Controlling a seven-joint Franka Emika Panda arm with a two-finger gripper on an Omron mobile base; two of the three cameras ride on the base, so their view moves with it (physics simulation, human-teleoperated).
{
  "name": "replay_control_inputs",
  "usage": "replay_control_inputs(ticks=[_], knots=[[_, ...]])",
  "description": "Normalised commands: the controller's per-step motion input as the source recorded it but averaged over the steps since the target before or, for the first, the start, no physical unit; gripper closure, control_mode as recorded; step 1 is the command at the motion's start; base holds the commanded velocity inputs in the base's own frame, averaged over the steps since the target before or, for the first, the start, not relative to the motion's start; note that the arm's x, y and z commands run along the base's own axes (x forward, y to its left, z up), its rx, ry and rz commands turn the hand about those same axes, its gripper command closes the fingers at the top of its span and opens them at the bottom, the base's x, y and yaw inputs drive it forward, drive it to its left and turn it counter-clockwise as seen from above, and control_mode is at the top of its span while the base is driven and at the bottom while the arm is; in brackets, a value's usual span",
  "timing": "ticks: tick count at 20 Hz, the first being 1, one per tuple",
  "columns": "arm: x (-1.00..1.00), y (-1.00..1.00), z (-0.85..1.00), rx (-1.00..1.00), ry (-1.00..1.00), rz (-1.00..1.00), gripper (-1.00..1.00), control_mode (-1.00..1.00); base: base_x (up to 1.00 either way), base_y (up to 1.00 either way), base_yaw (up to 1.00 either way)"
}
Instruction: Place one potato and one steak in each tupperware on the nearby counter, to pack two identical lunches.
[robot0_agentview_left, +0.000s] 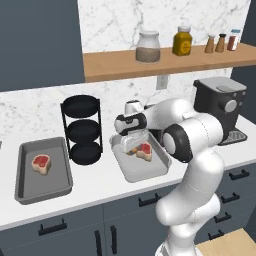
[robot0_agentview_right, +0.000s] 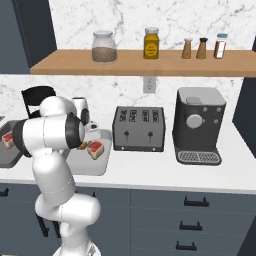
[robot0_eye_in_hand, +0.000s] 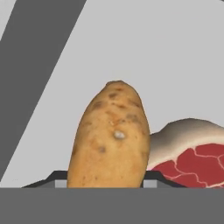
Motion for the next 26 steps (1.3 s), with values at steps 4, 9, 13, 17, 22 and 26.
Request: replay_control_inputs(ticks=[4, 9, 13, 17, 22, 26], knots=[[0.0, 0.0, -0.26, 0.0, -0.1, 0.0, 1.0, -1.0, 0.0, 0.0, 0.0], [-0.07, 0.0, 0.0, 0.0, -0.19, 0.0, 1.0, -1.0, 0.0, 0.0, 0.0], [-0.01, 0.0, 0.0, 0.0, -0.15, 0.0, -1.0, -1.0, 0.0, 0.0, 0.0], [0.0, 0.0, 0.0, 0.0, -0.09, 0.0, -1.0, -1.0, 0.0, 0.0, 0.0], [0.0, 0.0, 0.04, 0.0, -0.09, 0.0, -1.0, -1.0, 0.0, 0.0, 0.0], [-0.01, -0.01, 0.38, 0.0, -0.09, 0.0, -1.0, -1.0, 0.0, 0.0, 0.0]])
